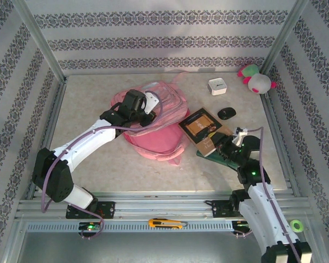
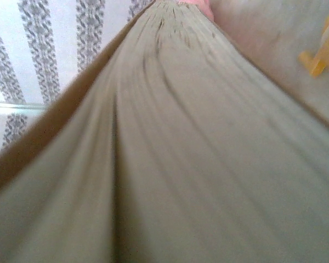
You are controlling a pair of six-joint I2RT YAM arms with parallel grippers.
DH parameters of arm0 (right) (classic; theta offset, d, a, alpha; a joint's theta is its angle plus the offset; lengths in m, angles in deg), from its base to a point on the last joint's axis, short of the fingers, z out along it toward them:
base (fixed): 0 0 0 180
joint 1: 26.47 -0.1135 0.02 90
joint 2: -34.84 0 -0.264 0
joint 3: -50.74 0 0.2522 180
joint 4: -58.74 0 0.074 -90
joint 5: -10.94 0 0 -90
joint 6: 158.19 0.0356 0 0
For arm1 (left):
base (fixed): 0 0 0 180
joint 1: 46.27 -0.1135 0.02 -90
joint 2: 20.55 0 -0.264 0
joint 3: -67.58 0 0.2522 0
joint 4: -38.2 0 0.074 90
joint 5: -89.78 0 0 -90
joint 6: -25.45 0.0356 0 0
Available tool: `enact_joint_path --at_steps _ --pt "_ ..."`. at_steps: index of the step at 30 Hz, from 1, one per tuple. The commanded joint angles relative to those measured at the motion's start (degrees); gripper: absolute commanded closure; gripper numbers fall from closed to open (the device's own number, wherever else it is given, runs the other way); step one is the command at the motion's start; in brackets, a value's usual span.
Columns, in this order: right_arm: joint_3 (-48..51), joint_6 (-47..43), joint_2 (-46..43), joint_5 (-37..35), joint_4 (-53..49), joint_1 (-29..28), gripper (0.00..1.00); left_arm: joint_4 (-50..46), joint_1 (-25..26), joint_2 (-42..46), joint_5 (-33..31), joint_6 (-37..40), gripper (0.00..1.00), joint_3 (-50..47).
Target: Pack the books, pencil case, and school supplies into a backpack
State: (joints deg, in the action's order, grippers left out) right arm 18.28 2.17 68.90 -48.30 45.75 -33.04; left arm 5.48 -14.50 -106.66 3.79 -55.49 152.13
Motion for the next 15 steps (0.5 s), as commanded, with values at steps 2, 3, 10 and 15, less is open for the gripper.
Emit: enact_joint_path --at_steps 2,3,10,15 --pt "0.3 4.8 3.4 -9.9 10.4 -9.2 1.0 3.8 -0.6 1.4 -1.4 -6.3 1.0 3.5" --pt "0.2 5.3 5.4 -11.9 12.9 -11.7 1.0 3.7 -0.7 1.2 -1.3 -6.7 1.0 3.8" --pt "-2.7 6.3 19.3 -23.6 26.6 -24.0 1.0 2.2 -1.6 0.9 0.9 -9.4 1.0 5.9" --pt "-5.1 6.9 31.5 -27.5 41.5 -27.9 1.0 2.8 -2.1 1.3 2.7 -11.5 1.0 6.4"
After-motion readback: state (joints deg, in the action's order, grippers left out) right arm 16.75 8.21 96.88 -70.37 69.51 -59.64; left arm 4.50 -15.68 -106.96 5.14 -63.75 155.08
